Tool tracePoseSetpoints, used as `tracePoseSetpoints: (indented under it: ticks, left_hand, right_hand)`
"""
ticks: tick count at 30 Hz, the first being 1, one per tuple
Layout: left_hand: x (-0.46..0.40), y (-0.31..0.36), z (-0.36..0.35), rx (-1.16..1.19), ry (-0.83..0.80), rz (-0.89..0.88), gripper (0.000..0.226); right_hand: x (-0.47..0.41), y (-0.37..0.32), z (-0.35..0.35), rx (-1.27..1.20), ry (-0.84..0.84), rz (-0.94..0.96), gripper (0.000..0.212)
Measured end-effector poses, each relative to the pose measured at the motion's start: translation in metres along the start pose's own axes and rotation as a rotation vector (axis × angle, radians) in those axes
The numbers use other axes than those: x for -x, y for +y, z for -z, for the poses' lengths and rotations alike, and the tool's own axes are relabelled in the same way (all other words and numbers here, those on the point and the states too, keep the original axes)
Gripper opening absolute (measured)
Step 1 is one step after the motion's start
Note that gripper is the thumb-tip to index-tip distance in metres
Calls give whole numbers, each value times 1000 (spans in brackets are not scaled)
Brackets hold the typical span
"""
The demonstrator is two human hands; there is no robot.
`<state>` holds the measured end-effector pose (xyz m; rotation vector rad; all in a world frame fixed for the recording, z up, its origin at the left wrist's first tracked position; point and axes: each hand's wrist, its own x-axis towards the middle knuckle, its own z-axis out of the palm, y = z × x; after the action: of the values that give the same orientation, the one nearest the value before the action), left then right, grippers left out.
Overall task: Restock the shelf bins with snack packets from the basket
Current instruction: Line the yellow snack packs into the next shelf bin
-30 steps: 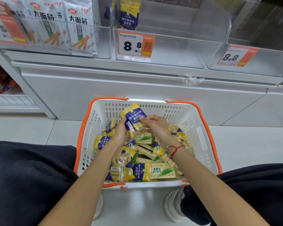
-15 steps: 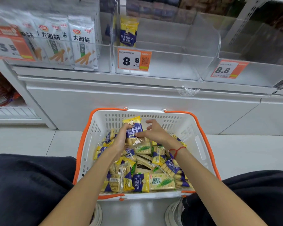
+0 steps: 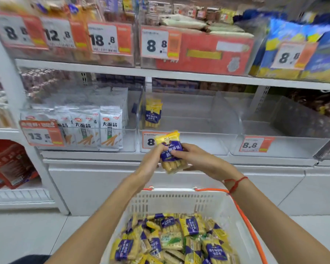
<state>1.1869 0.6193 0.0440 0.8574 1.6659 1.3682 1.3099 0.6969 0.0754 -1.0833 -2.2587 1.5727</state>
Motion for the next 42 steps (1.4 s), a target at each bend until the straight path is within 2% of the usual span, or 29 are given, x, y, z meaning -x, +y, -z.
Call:
tracePoseSetpoints:
  ticks: [2, 5, 9, 12, 13, 15, 16, 17, 20, 23, 29, 32, 36, 39, 42]
  left_hand:
    - [-12, 22, 10, -49, -32, -82, 23]
    - [-38, 52, 28, -137, -6, -176, 38]
    - [-74, 96, 48, -311, 0, -199, 33]
    - [-107, 114, 59, -447, 18, -191, 24]
    - [-119, 116, 62, -494, 26, -204, 32]
    - [-142, 116, 64, -588, 35, -237, 66]
    - [-151, 115, 64, -667, 36, -236, 77]
    - [-160, 112, 64, -790, 36, -236, 79]
    - [-182, 103, 63, -1232, 7, -235, 65]
    - [-200, 95, 60, -1571, -2, -266, 68]
    - [-219, 91, 48, -2083, 130, -264, 54]
    - [-219, 89, 46, -2183, 139, -283, 52]
    - [-218, 80, 47, -2283, 101, -379, 53]
    - [-219, 81, 46, -2216, 44, -298, 50]
    - [-220, 85, 44, -2163, -15, -222, 43]
  right_hand:
    - [-9, -17, 11, -24, 53, 48, 32]
    - [-34, -41, 26, -81, 135, 26, 30]
    - [-72, -66, 44, -143, 77, 42, 28]
    - [-102, -70, 57, -76, 26, 85, 34]
    - [-112, -69, 61, -37, 9, 111, 34]
    - [-131, -63, 67, 26, -4, 150, 36]
    - [-142, -59, 69, 48, -14, 156, 35]
    - [-153, -54, 70, 69, -35, 150, 34]
    - [-192, -40, 65, 186, -81, 68, 46]
    - [-226, -30, 51, 303, -51, 40, 51]
    - [-258, -30, 40, 183, -98, -49, 54]
    - [-258, -24, 45, 238, -71, -68, 63]
    - [-260, -18, 43, 33, -89, -26, 69]
    - [-261, -20, 39, 93, -185, -49, 47]
    - [-262, -18, 38, 68, -220, -80, 40]
